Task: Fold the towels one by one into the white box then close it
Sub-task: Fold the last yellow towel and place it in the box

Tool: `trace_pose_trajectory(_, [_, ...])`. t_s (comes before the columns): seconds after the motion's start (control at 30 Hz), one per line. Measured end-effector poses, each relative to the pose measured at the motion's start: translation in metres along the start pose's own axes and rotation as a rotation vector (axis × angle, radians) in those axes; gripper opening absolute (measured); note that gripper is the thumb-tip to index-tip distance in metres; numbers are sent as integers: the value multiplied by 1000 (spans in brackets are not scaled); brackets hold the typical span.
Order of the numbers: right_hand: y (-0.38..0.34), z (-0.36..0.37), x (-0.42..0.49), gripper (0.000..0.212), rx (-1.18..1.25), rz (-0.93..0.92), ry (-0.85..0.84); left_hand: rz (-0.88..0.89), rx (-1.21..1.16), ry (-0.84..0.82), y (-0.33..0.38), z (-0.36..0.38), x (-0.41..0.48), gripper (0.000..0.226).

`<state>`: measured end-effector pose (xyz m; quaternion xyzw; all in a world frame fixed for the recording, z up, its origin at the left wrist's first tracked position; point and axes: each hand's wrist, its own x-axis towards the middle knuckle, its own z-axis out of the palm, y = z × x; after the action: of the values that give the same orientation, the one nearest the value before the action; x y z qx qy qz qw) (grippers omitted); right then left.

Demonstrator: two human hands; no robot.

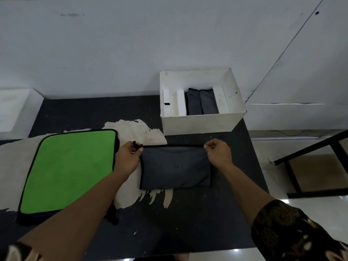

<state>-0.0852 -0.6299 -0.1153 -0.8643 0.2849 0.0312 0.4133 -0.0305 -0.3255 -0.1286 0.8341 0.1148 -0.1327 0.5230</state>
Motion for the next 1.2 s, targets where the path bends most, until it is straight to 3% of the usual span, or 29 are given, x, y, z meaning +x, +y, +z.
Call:
trace_pose_trajectory(0.17, [3, 11, 10, 16, -28, 57, -56, -54, 86, 21, -4, 5, 11, 13])
trace_pose_trajectory(0.3, [7, 15, 10, 37, -83, 78, -137, -132, 133, -89, -5, 10, 9, 44])
trace_pose_trajectory(0.53, [5, 11, 9, 36, 10, 25, 13, -87, 115, 27, 8, 11, -3, 69])
trace_pose_trajectory(0.83, [35, 9, -55, 61, -96, 65, -148, -130, 373, -144, -25, 12, -56, 98])
trace_pose_trajectory(1.2, [51, 7, -84, 66, -80, -12, -169, -156, 571, -218, -34, 2, -71, 120])
